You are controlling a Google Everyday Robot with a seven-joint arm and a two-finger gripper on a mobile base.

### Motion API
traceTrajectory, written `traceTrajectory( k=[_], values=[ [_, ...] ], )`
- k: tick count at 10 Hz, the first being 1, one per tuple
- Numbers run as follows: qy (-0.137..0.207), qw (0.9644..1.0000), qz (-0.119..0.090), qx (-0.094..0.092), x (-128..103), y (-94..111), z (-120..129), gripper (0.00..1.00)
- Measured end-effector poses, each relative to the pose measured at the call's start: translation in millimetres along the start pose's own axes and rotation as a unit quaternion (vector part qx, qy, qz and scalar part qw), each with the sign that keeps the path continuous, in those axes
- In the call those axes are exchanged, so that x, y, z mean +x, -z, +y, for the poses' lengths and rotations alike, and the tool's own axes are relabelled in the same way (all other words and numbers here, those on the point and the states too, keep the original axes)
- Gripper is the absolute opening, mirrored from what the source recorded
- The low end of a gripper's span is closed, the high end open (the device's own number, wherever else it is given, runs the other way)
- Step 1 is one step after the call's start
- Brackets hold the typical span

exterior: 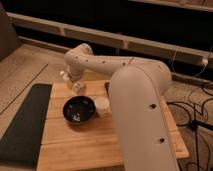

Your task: Place the bottle in the ceramic bowl

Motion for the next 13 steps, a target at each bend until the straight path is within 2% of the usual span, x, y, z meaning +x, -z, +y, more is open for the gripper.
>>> traceTrajectory(
  k=[3, 5, 10, 13],
  values=[
    [0.004, 0.9995, 0.023, -0.023, 31, -1, 28, 0.0],
    [0.001, 0.9988, 0.036, -0.031, 50, 1, 33, 0.0],
    [0.003, 0.9988, 0.036, -0.032, 49, 1, 35, 0.0],
    [0.004, 0.9987, 0.044, -0.026, 53, -4, 34, 0.0]
  ],
)
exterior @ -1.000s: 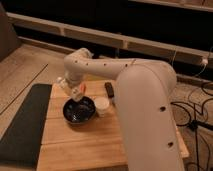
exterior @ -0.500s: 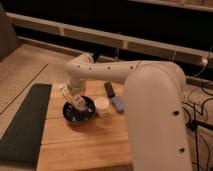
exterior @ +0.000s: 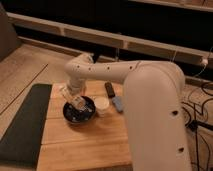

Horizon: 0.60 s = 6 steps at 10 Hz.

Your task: Place the bottle in the ceramic bowl

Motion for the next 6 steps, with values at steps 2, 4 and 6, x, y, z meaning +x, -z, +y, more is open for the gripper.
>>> traceTrajectory(
  k=[2, 4, 6],
  values=[
    [-0.006, 1.0, 0.003, -0.003, 5, -11, -4, 0.0],
    [-0.004, 0.9999, 0.008, -0.012, 7, -27, -1, 0.0],
    [0.001, 0.9995, 0.016, -0.028, 9, -44, 7, 0.0]
  ],
)
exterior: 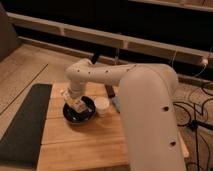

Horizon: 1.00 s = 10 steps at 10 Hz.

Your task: Place the bottle in the ceramic bowl

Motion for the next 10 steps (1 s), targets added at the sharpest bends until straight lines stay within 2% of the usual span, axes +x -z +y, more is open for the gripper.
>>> traceTrajectory(
  k=[1, 4, 8, 9, 10],
  values=[
    [0.002, 1.0, 0.007, -0.005, 3, -7, 3, 0.04],
    [0.015, 0.9996, 0.025, -0.004, 7, -13, 12, 0.32],
    [0.001, 0.999, 0.044, 0.009, 18, -12, 15, 0.72],
    [-0.008, 0.9986, 0.05, 0.015, 23, -11, 12, 0.79],
    [-0.014, 0.9984, 0.053, 0.017, 25, -12, 10, 0.8]
  ],
)
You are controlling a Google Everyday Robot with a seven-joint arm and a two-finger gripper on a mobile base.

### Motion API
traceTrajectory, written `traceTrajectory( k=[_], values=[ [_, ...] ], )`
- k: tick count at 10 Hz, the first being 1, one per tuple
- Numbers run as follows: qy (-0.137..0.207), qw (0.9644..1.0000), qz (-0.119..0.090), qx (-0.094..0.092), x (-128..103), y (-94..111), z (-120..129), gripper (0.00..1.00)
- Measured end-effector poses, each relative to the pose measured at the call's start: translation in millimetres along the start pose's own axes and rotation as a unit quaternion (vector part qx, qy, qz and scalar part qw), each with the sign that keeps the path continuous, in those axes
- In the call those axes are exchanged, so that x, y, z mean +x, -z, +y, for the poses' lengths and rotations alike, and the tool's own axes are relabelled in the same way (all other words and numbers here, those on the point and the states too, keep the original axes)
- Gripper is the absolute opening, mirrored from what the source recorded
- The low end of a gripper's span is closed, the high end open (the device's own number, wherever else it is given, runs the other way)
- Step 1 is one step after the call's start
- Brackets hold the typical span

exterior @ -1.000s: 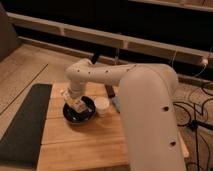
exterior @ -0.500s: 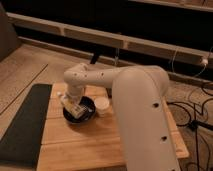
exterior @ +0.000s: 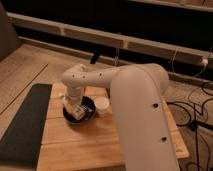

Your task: Place the bottle in the ceramic bowl

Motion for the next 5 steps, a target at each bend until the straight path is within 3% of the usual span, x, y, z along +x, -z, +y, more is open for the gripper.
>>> traceTrajectory(
  k=[5],
  values=[
    [-0.007, 0.9999, 0.003, -0.007, -5.5, -6.5, 8.4, 0.8]
  ],
)
